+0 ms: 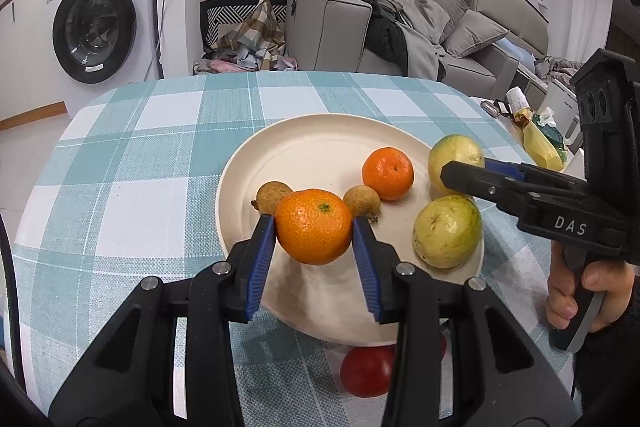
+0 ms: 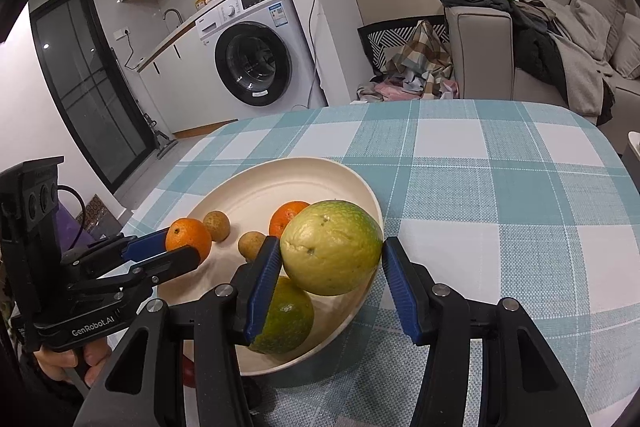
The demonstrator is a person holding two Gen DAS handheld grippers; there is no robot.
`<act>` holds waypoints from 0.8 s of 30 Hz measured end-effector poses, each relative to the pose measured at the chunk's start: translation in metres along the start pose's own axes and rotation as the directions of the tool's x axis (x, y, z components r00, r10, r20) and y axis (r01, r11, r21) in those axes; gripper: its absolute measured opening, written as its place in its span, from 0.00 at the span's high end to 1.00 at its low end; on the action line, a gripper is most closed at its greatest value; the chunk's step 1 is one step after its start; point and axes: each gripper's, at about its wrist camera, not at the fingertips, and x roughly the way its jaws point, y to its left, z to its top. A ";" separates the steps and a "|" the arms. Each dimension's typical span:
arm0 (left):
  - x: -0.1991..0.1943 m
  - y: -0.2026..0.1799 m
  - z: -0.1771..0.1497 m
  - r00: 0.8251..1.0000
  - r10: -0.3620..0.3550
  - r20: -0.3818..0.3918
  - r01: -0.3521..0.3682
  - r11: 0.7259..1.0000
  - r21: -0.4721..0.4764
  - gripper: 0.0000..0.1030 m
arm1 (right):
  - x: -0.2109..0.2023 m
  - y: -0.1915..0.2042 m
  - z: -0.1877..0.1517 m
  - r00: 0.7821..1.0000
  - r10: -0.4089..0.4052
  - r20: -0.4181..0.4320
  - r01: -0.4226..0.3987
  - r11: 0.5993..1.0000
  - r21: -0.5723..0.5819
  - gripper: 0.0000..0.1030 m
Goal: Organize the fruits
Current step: 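Carry the guava and orange onto the cream plate and open both grippers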
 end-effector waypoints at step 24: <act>0.007 -0.006 -0.002 1.000 0.004 -0.024 -0.003 0.999 0.032 0.56 | -0.009 -0.002 0.000 0.998 0.026 0.059 -0.027 1.000 0.014 0.46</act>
